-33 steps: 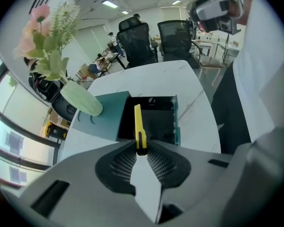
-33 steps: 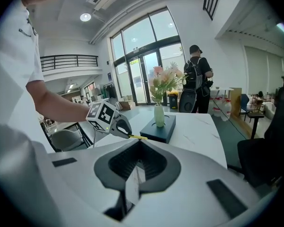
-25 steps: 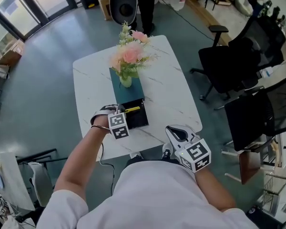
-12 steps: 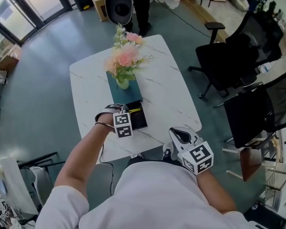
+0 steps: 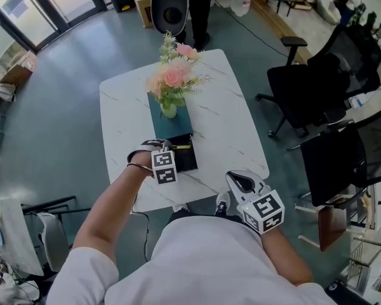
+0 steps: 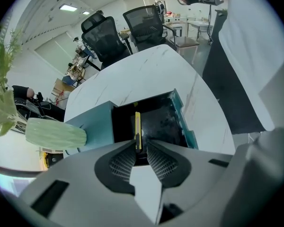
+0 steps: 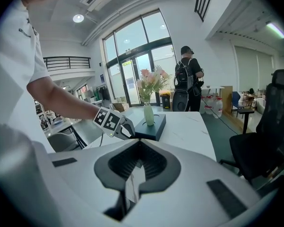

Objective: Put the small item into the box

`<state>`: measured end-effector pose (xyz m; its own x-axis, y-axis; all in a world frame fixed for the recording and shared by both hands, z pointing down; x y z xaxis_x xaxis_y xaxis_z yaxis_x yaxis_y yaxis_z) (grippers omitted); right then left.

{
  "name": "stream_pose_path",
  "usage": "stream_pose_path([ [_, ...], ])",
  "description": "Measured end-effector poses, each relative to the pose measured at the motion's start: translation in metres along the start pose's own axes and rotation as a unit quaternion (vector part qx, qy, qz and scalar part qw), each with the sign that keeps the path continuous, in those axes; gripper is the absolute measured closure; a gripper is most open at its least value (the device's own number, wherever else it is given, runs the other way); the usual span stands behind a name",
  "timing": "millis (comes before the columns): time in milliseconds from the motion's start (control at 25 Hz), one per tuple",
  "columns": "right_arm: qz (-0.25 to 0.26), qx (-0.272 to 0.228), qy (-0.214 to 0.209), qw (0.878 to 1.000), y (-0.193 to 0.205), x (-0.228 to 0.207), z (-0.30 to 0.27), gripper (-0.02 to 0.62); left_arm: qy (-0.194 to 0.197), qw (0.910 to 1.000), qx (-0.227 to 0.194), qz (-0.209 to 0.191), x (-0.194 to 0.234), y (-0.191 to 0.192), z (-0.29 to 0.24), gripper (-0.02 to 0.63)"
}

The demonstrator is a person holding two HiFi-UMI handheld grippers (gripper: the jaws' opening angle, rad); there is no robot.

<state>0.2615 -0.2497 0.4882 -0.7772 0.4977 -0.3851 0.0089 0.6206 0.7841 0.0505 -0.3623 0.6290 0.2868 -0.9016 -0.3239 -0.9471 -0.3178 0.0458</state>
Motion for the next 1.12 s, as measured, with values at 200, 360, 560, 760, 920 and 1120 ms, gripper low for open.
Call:
stream_pose_path([
  [200,0.011,0.009,-0.024,1.000,-0.002,-0.001,-0.005,0.580,-0.018,0.9987,0.004,0.047,0.000,0.003,0.014,0.523],
  [360,0.025,0.019,-0.051,0.998,-0.004,-0.004,-0.008,0.580,-0.039,0.9802,-0.024,0.193,-0.005,0.000,0.037,0.569],
  [560,0.048,0.037,-0.087,0.994,-0.005,-0.005,-0.014,0.580,-0.091,0.9343,-0.071,0.337,-0.028,-0.010,0.071,0.591],
  [760,0.068,0.051,-0.128,0.988,-0.008,-0.007,-0.019,0.580,-0.143,0.8369,-0.177,0.498,-0.043,-0.032,0.114,0.591],
  [920,0.083,0.067,-0.161,0.981,-0.005,-0.002,-0.023,0.580,-0.159,0.8124,-0.199,0.524,-0.062,-0.059,0.136,0.591],
  [1120,0.082,0.087,-0.194,0.974,0.006,0.012,-0.027,0.580,-0.187,0.8003,-0.196,0.535,-0.091,-0.078,0.156,0.591],
])
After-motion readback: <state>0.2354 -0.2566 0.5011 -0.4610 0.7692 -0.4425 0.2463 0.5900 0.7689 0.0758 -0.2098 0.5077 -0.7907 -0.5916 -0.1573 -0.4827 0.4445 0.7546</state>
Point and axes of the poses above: the fingertips, and each gripper's own axes: z backward along the fingers, x to its left, y out of its underside, the point moved 6 cm from there along z, backward along the fingers, and after that the axes turned 15 degrees about -z, right-handed, at the moved point
